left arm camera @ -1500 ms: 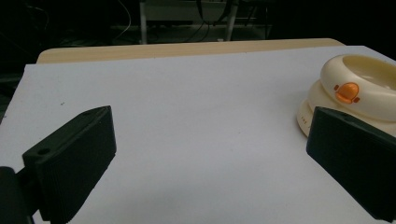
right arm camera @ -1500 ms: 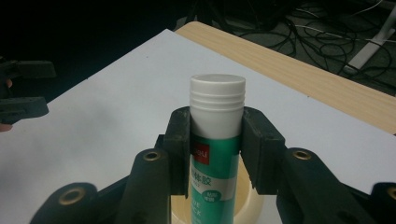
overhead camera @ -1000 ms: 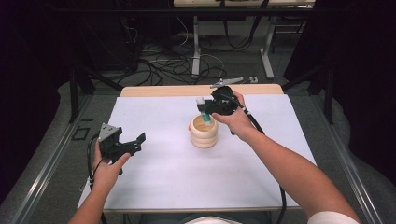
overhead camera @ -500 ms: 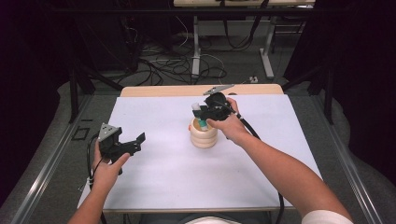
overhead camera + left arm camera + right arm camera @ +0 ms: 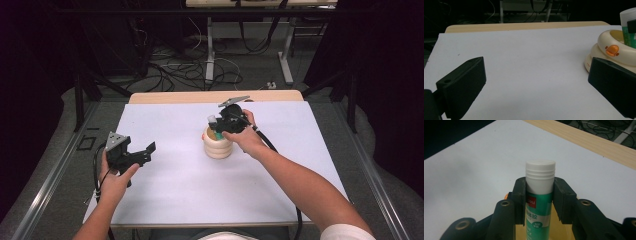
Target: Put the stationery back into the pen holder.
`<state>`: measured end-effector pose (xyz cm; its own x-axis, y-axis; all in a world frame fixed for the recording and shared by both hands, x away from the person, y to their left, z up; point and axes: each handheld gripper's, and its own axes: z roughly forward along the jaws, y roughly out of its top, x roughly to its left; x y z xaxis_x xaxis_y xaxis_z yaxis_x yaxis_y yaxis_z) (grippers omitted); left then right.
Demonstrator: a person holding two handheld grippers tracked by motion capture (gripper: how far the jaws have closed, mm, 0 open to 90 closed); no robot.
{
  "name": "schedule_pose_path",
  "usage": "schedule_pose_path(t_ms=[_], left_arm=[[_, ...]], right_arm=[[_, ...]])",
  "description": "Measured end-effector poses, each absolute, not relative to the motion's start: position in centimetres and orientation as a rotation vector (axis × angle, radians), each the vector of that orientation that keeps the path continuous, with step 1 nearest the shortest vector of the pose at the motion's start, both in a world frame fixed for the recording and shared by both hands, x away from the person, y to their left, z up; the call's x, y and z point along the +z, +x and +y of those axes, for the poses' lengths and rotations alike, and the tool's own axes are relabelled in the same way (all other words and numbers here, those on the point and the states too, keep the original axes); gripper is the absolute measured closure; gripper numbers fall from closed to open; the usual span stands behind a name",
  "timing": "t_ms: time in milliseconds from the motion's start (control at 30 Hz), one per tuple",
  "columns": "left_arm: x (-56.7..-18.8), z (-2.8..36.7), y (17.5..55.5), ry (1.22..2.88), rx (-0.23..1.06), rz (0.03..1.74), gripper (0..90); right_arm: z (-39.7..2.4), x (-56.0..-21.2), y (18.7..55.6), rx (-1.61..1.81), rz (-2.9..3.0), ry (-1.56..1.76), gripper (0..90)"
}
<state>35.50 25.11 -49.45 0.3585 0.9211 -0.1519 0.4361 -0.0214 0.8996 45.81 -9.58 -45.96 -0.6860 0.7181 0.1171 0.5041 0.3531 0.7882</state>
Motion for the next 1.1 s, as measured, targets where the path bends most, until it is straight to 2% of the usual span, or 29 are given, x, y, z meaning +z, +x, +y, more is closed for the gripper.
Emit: schedule_pose_path(t_ms=[533, 867, 1100], left_arm=[[-49.5, 25.1, 35.5, 1.631, 0.618, 1.235, 1.5], [-49.5, 25.1, 35.5, 1.631, 0.612, 1.238, 1.5], [-49.5, 25.0, 35.5, 1.636, 0.614, 1.235, 1.5]], right_arm=[[-9.8, -47.6, 45.5, 1.205, 2.402, 1.102, 65.0], [-10.1, -47.3, 45.5, 1.208, 2.403, 1.134, 64.2], [-10.8, -46.5, 45.3, 1.273, 2.377, 1.13, 43.4]])
